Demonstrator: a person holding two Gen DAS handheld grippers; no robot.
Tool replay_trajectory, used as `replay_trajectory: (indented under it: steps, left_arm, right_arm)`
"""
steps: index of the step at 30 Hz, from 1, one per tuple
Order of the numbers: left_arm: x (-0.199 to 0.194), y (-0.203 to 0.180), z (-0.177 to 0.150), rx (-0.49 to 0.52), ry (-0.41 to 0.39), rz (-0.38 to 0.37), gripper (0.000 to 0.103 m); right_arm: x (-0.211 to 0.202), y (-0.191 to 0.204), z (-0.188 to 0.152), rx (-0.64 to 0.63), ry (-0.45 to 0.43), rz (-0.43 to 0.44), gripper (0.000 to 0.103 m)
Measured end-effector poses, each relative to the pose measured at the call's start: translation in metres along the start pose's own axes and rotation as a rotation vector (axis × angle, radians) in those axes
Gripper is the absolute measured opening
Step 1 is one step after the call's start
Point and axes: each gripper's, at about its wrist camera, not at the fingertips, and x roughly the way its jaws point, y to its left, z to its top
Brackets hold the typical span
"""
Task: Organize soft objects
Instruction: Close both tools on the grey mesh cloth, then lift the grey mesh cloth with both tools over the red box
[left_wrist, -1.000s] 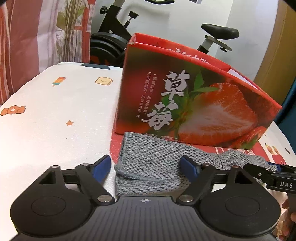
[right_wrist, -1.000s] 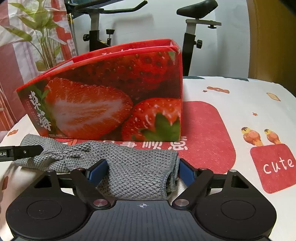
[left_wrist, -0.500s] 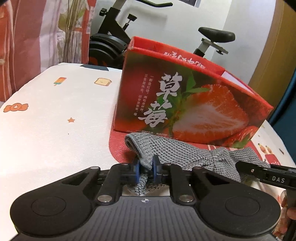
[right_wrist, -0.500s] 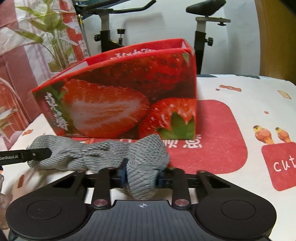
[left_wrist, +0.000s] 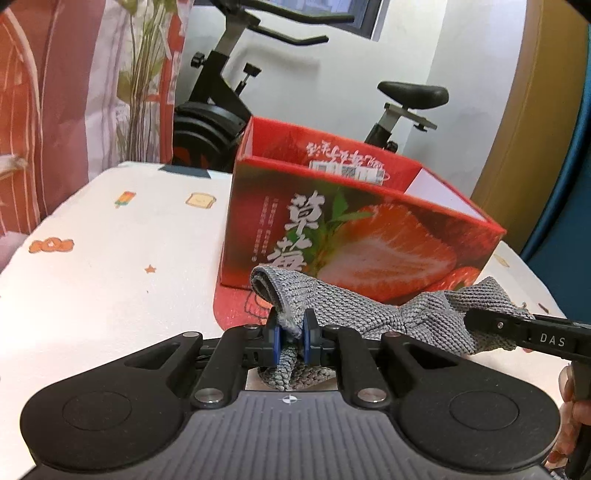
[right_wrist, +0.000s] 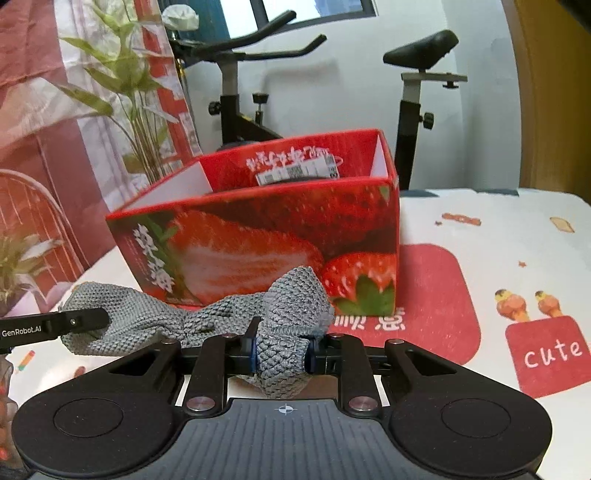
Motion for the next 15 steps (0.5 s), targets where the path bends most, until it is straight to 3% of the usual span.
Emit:
replay_trajectory:
  steps: [15]
  left_arm:
    - [-0.029,-0.009,-0.004,0.016,-0.045,0.005,0.012]
  right_arm:
    - [-0.023,0.011,-0.002,-0.021,-0.017,0.010,0.020]
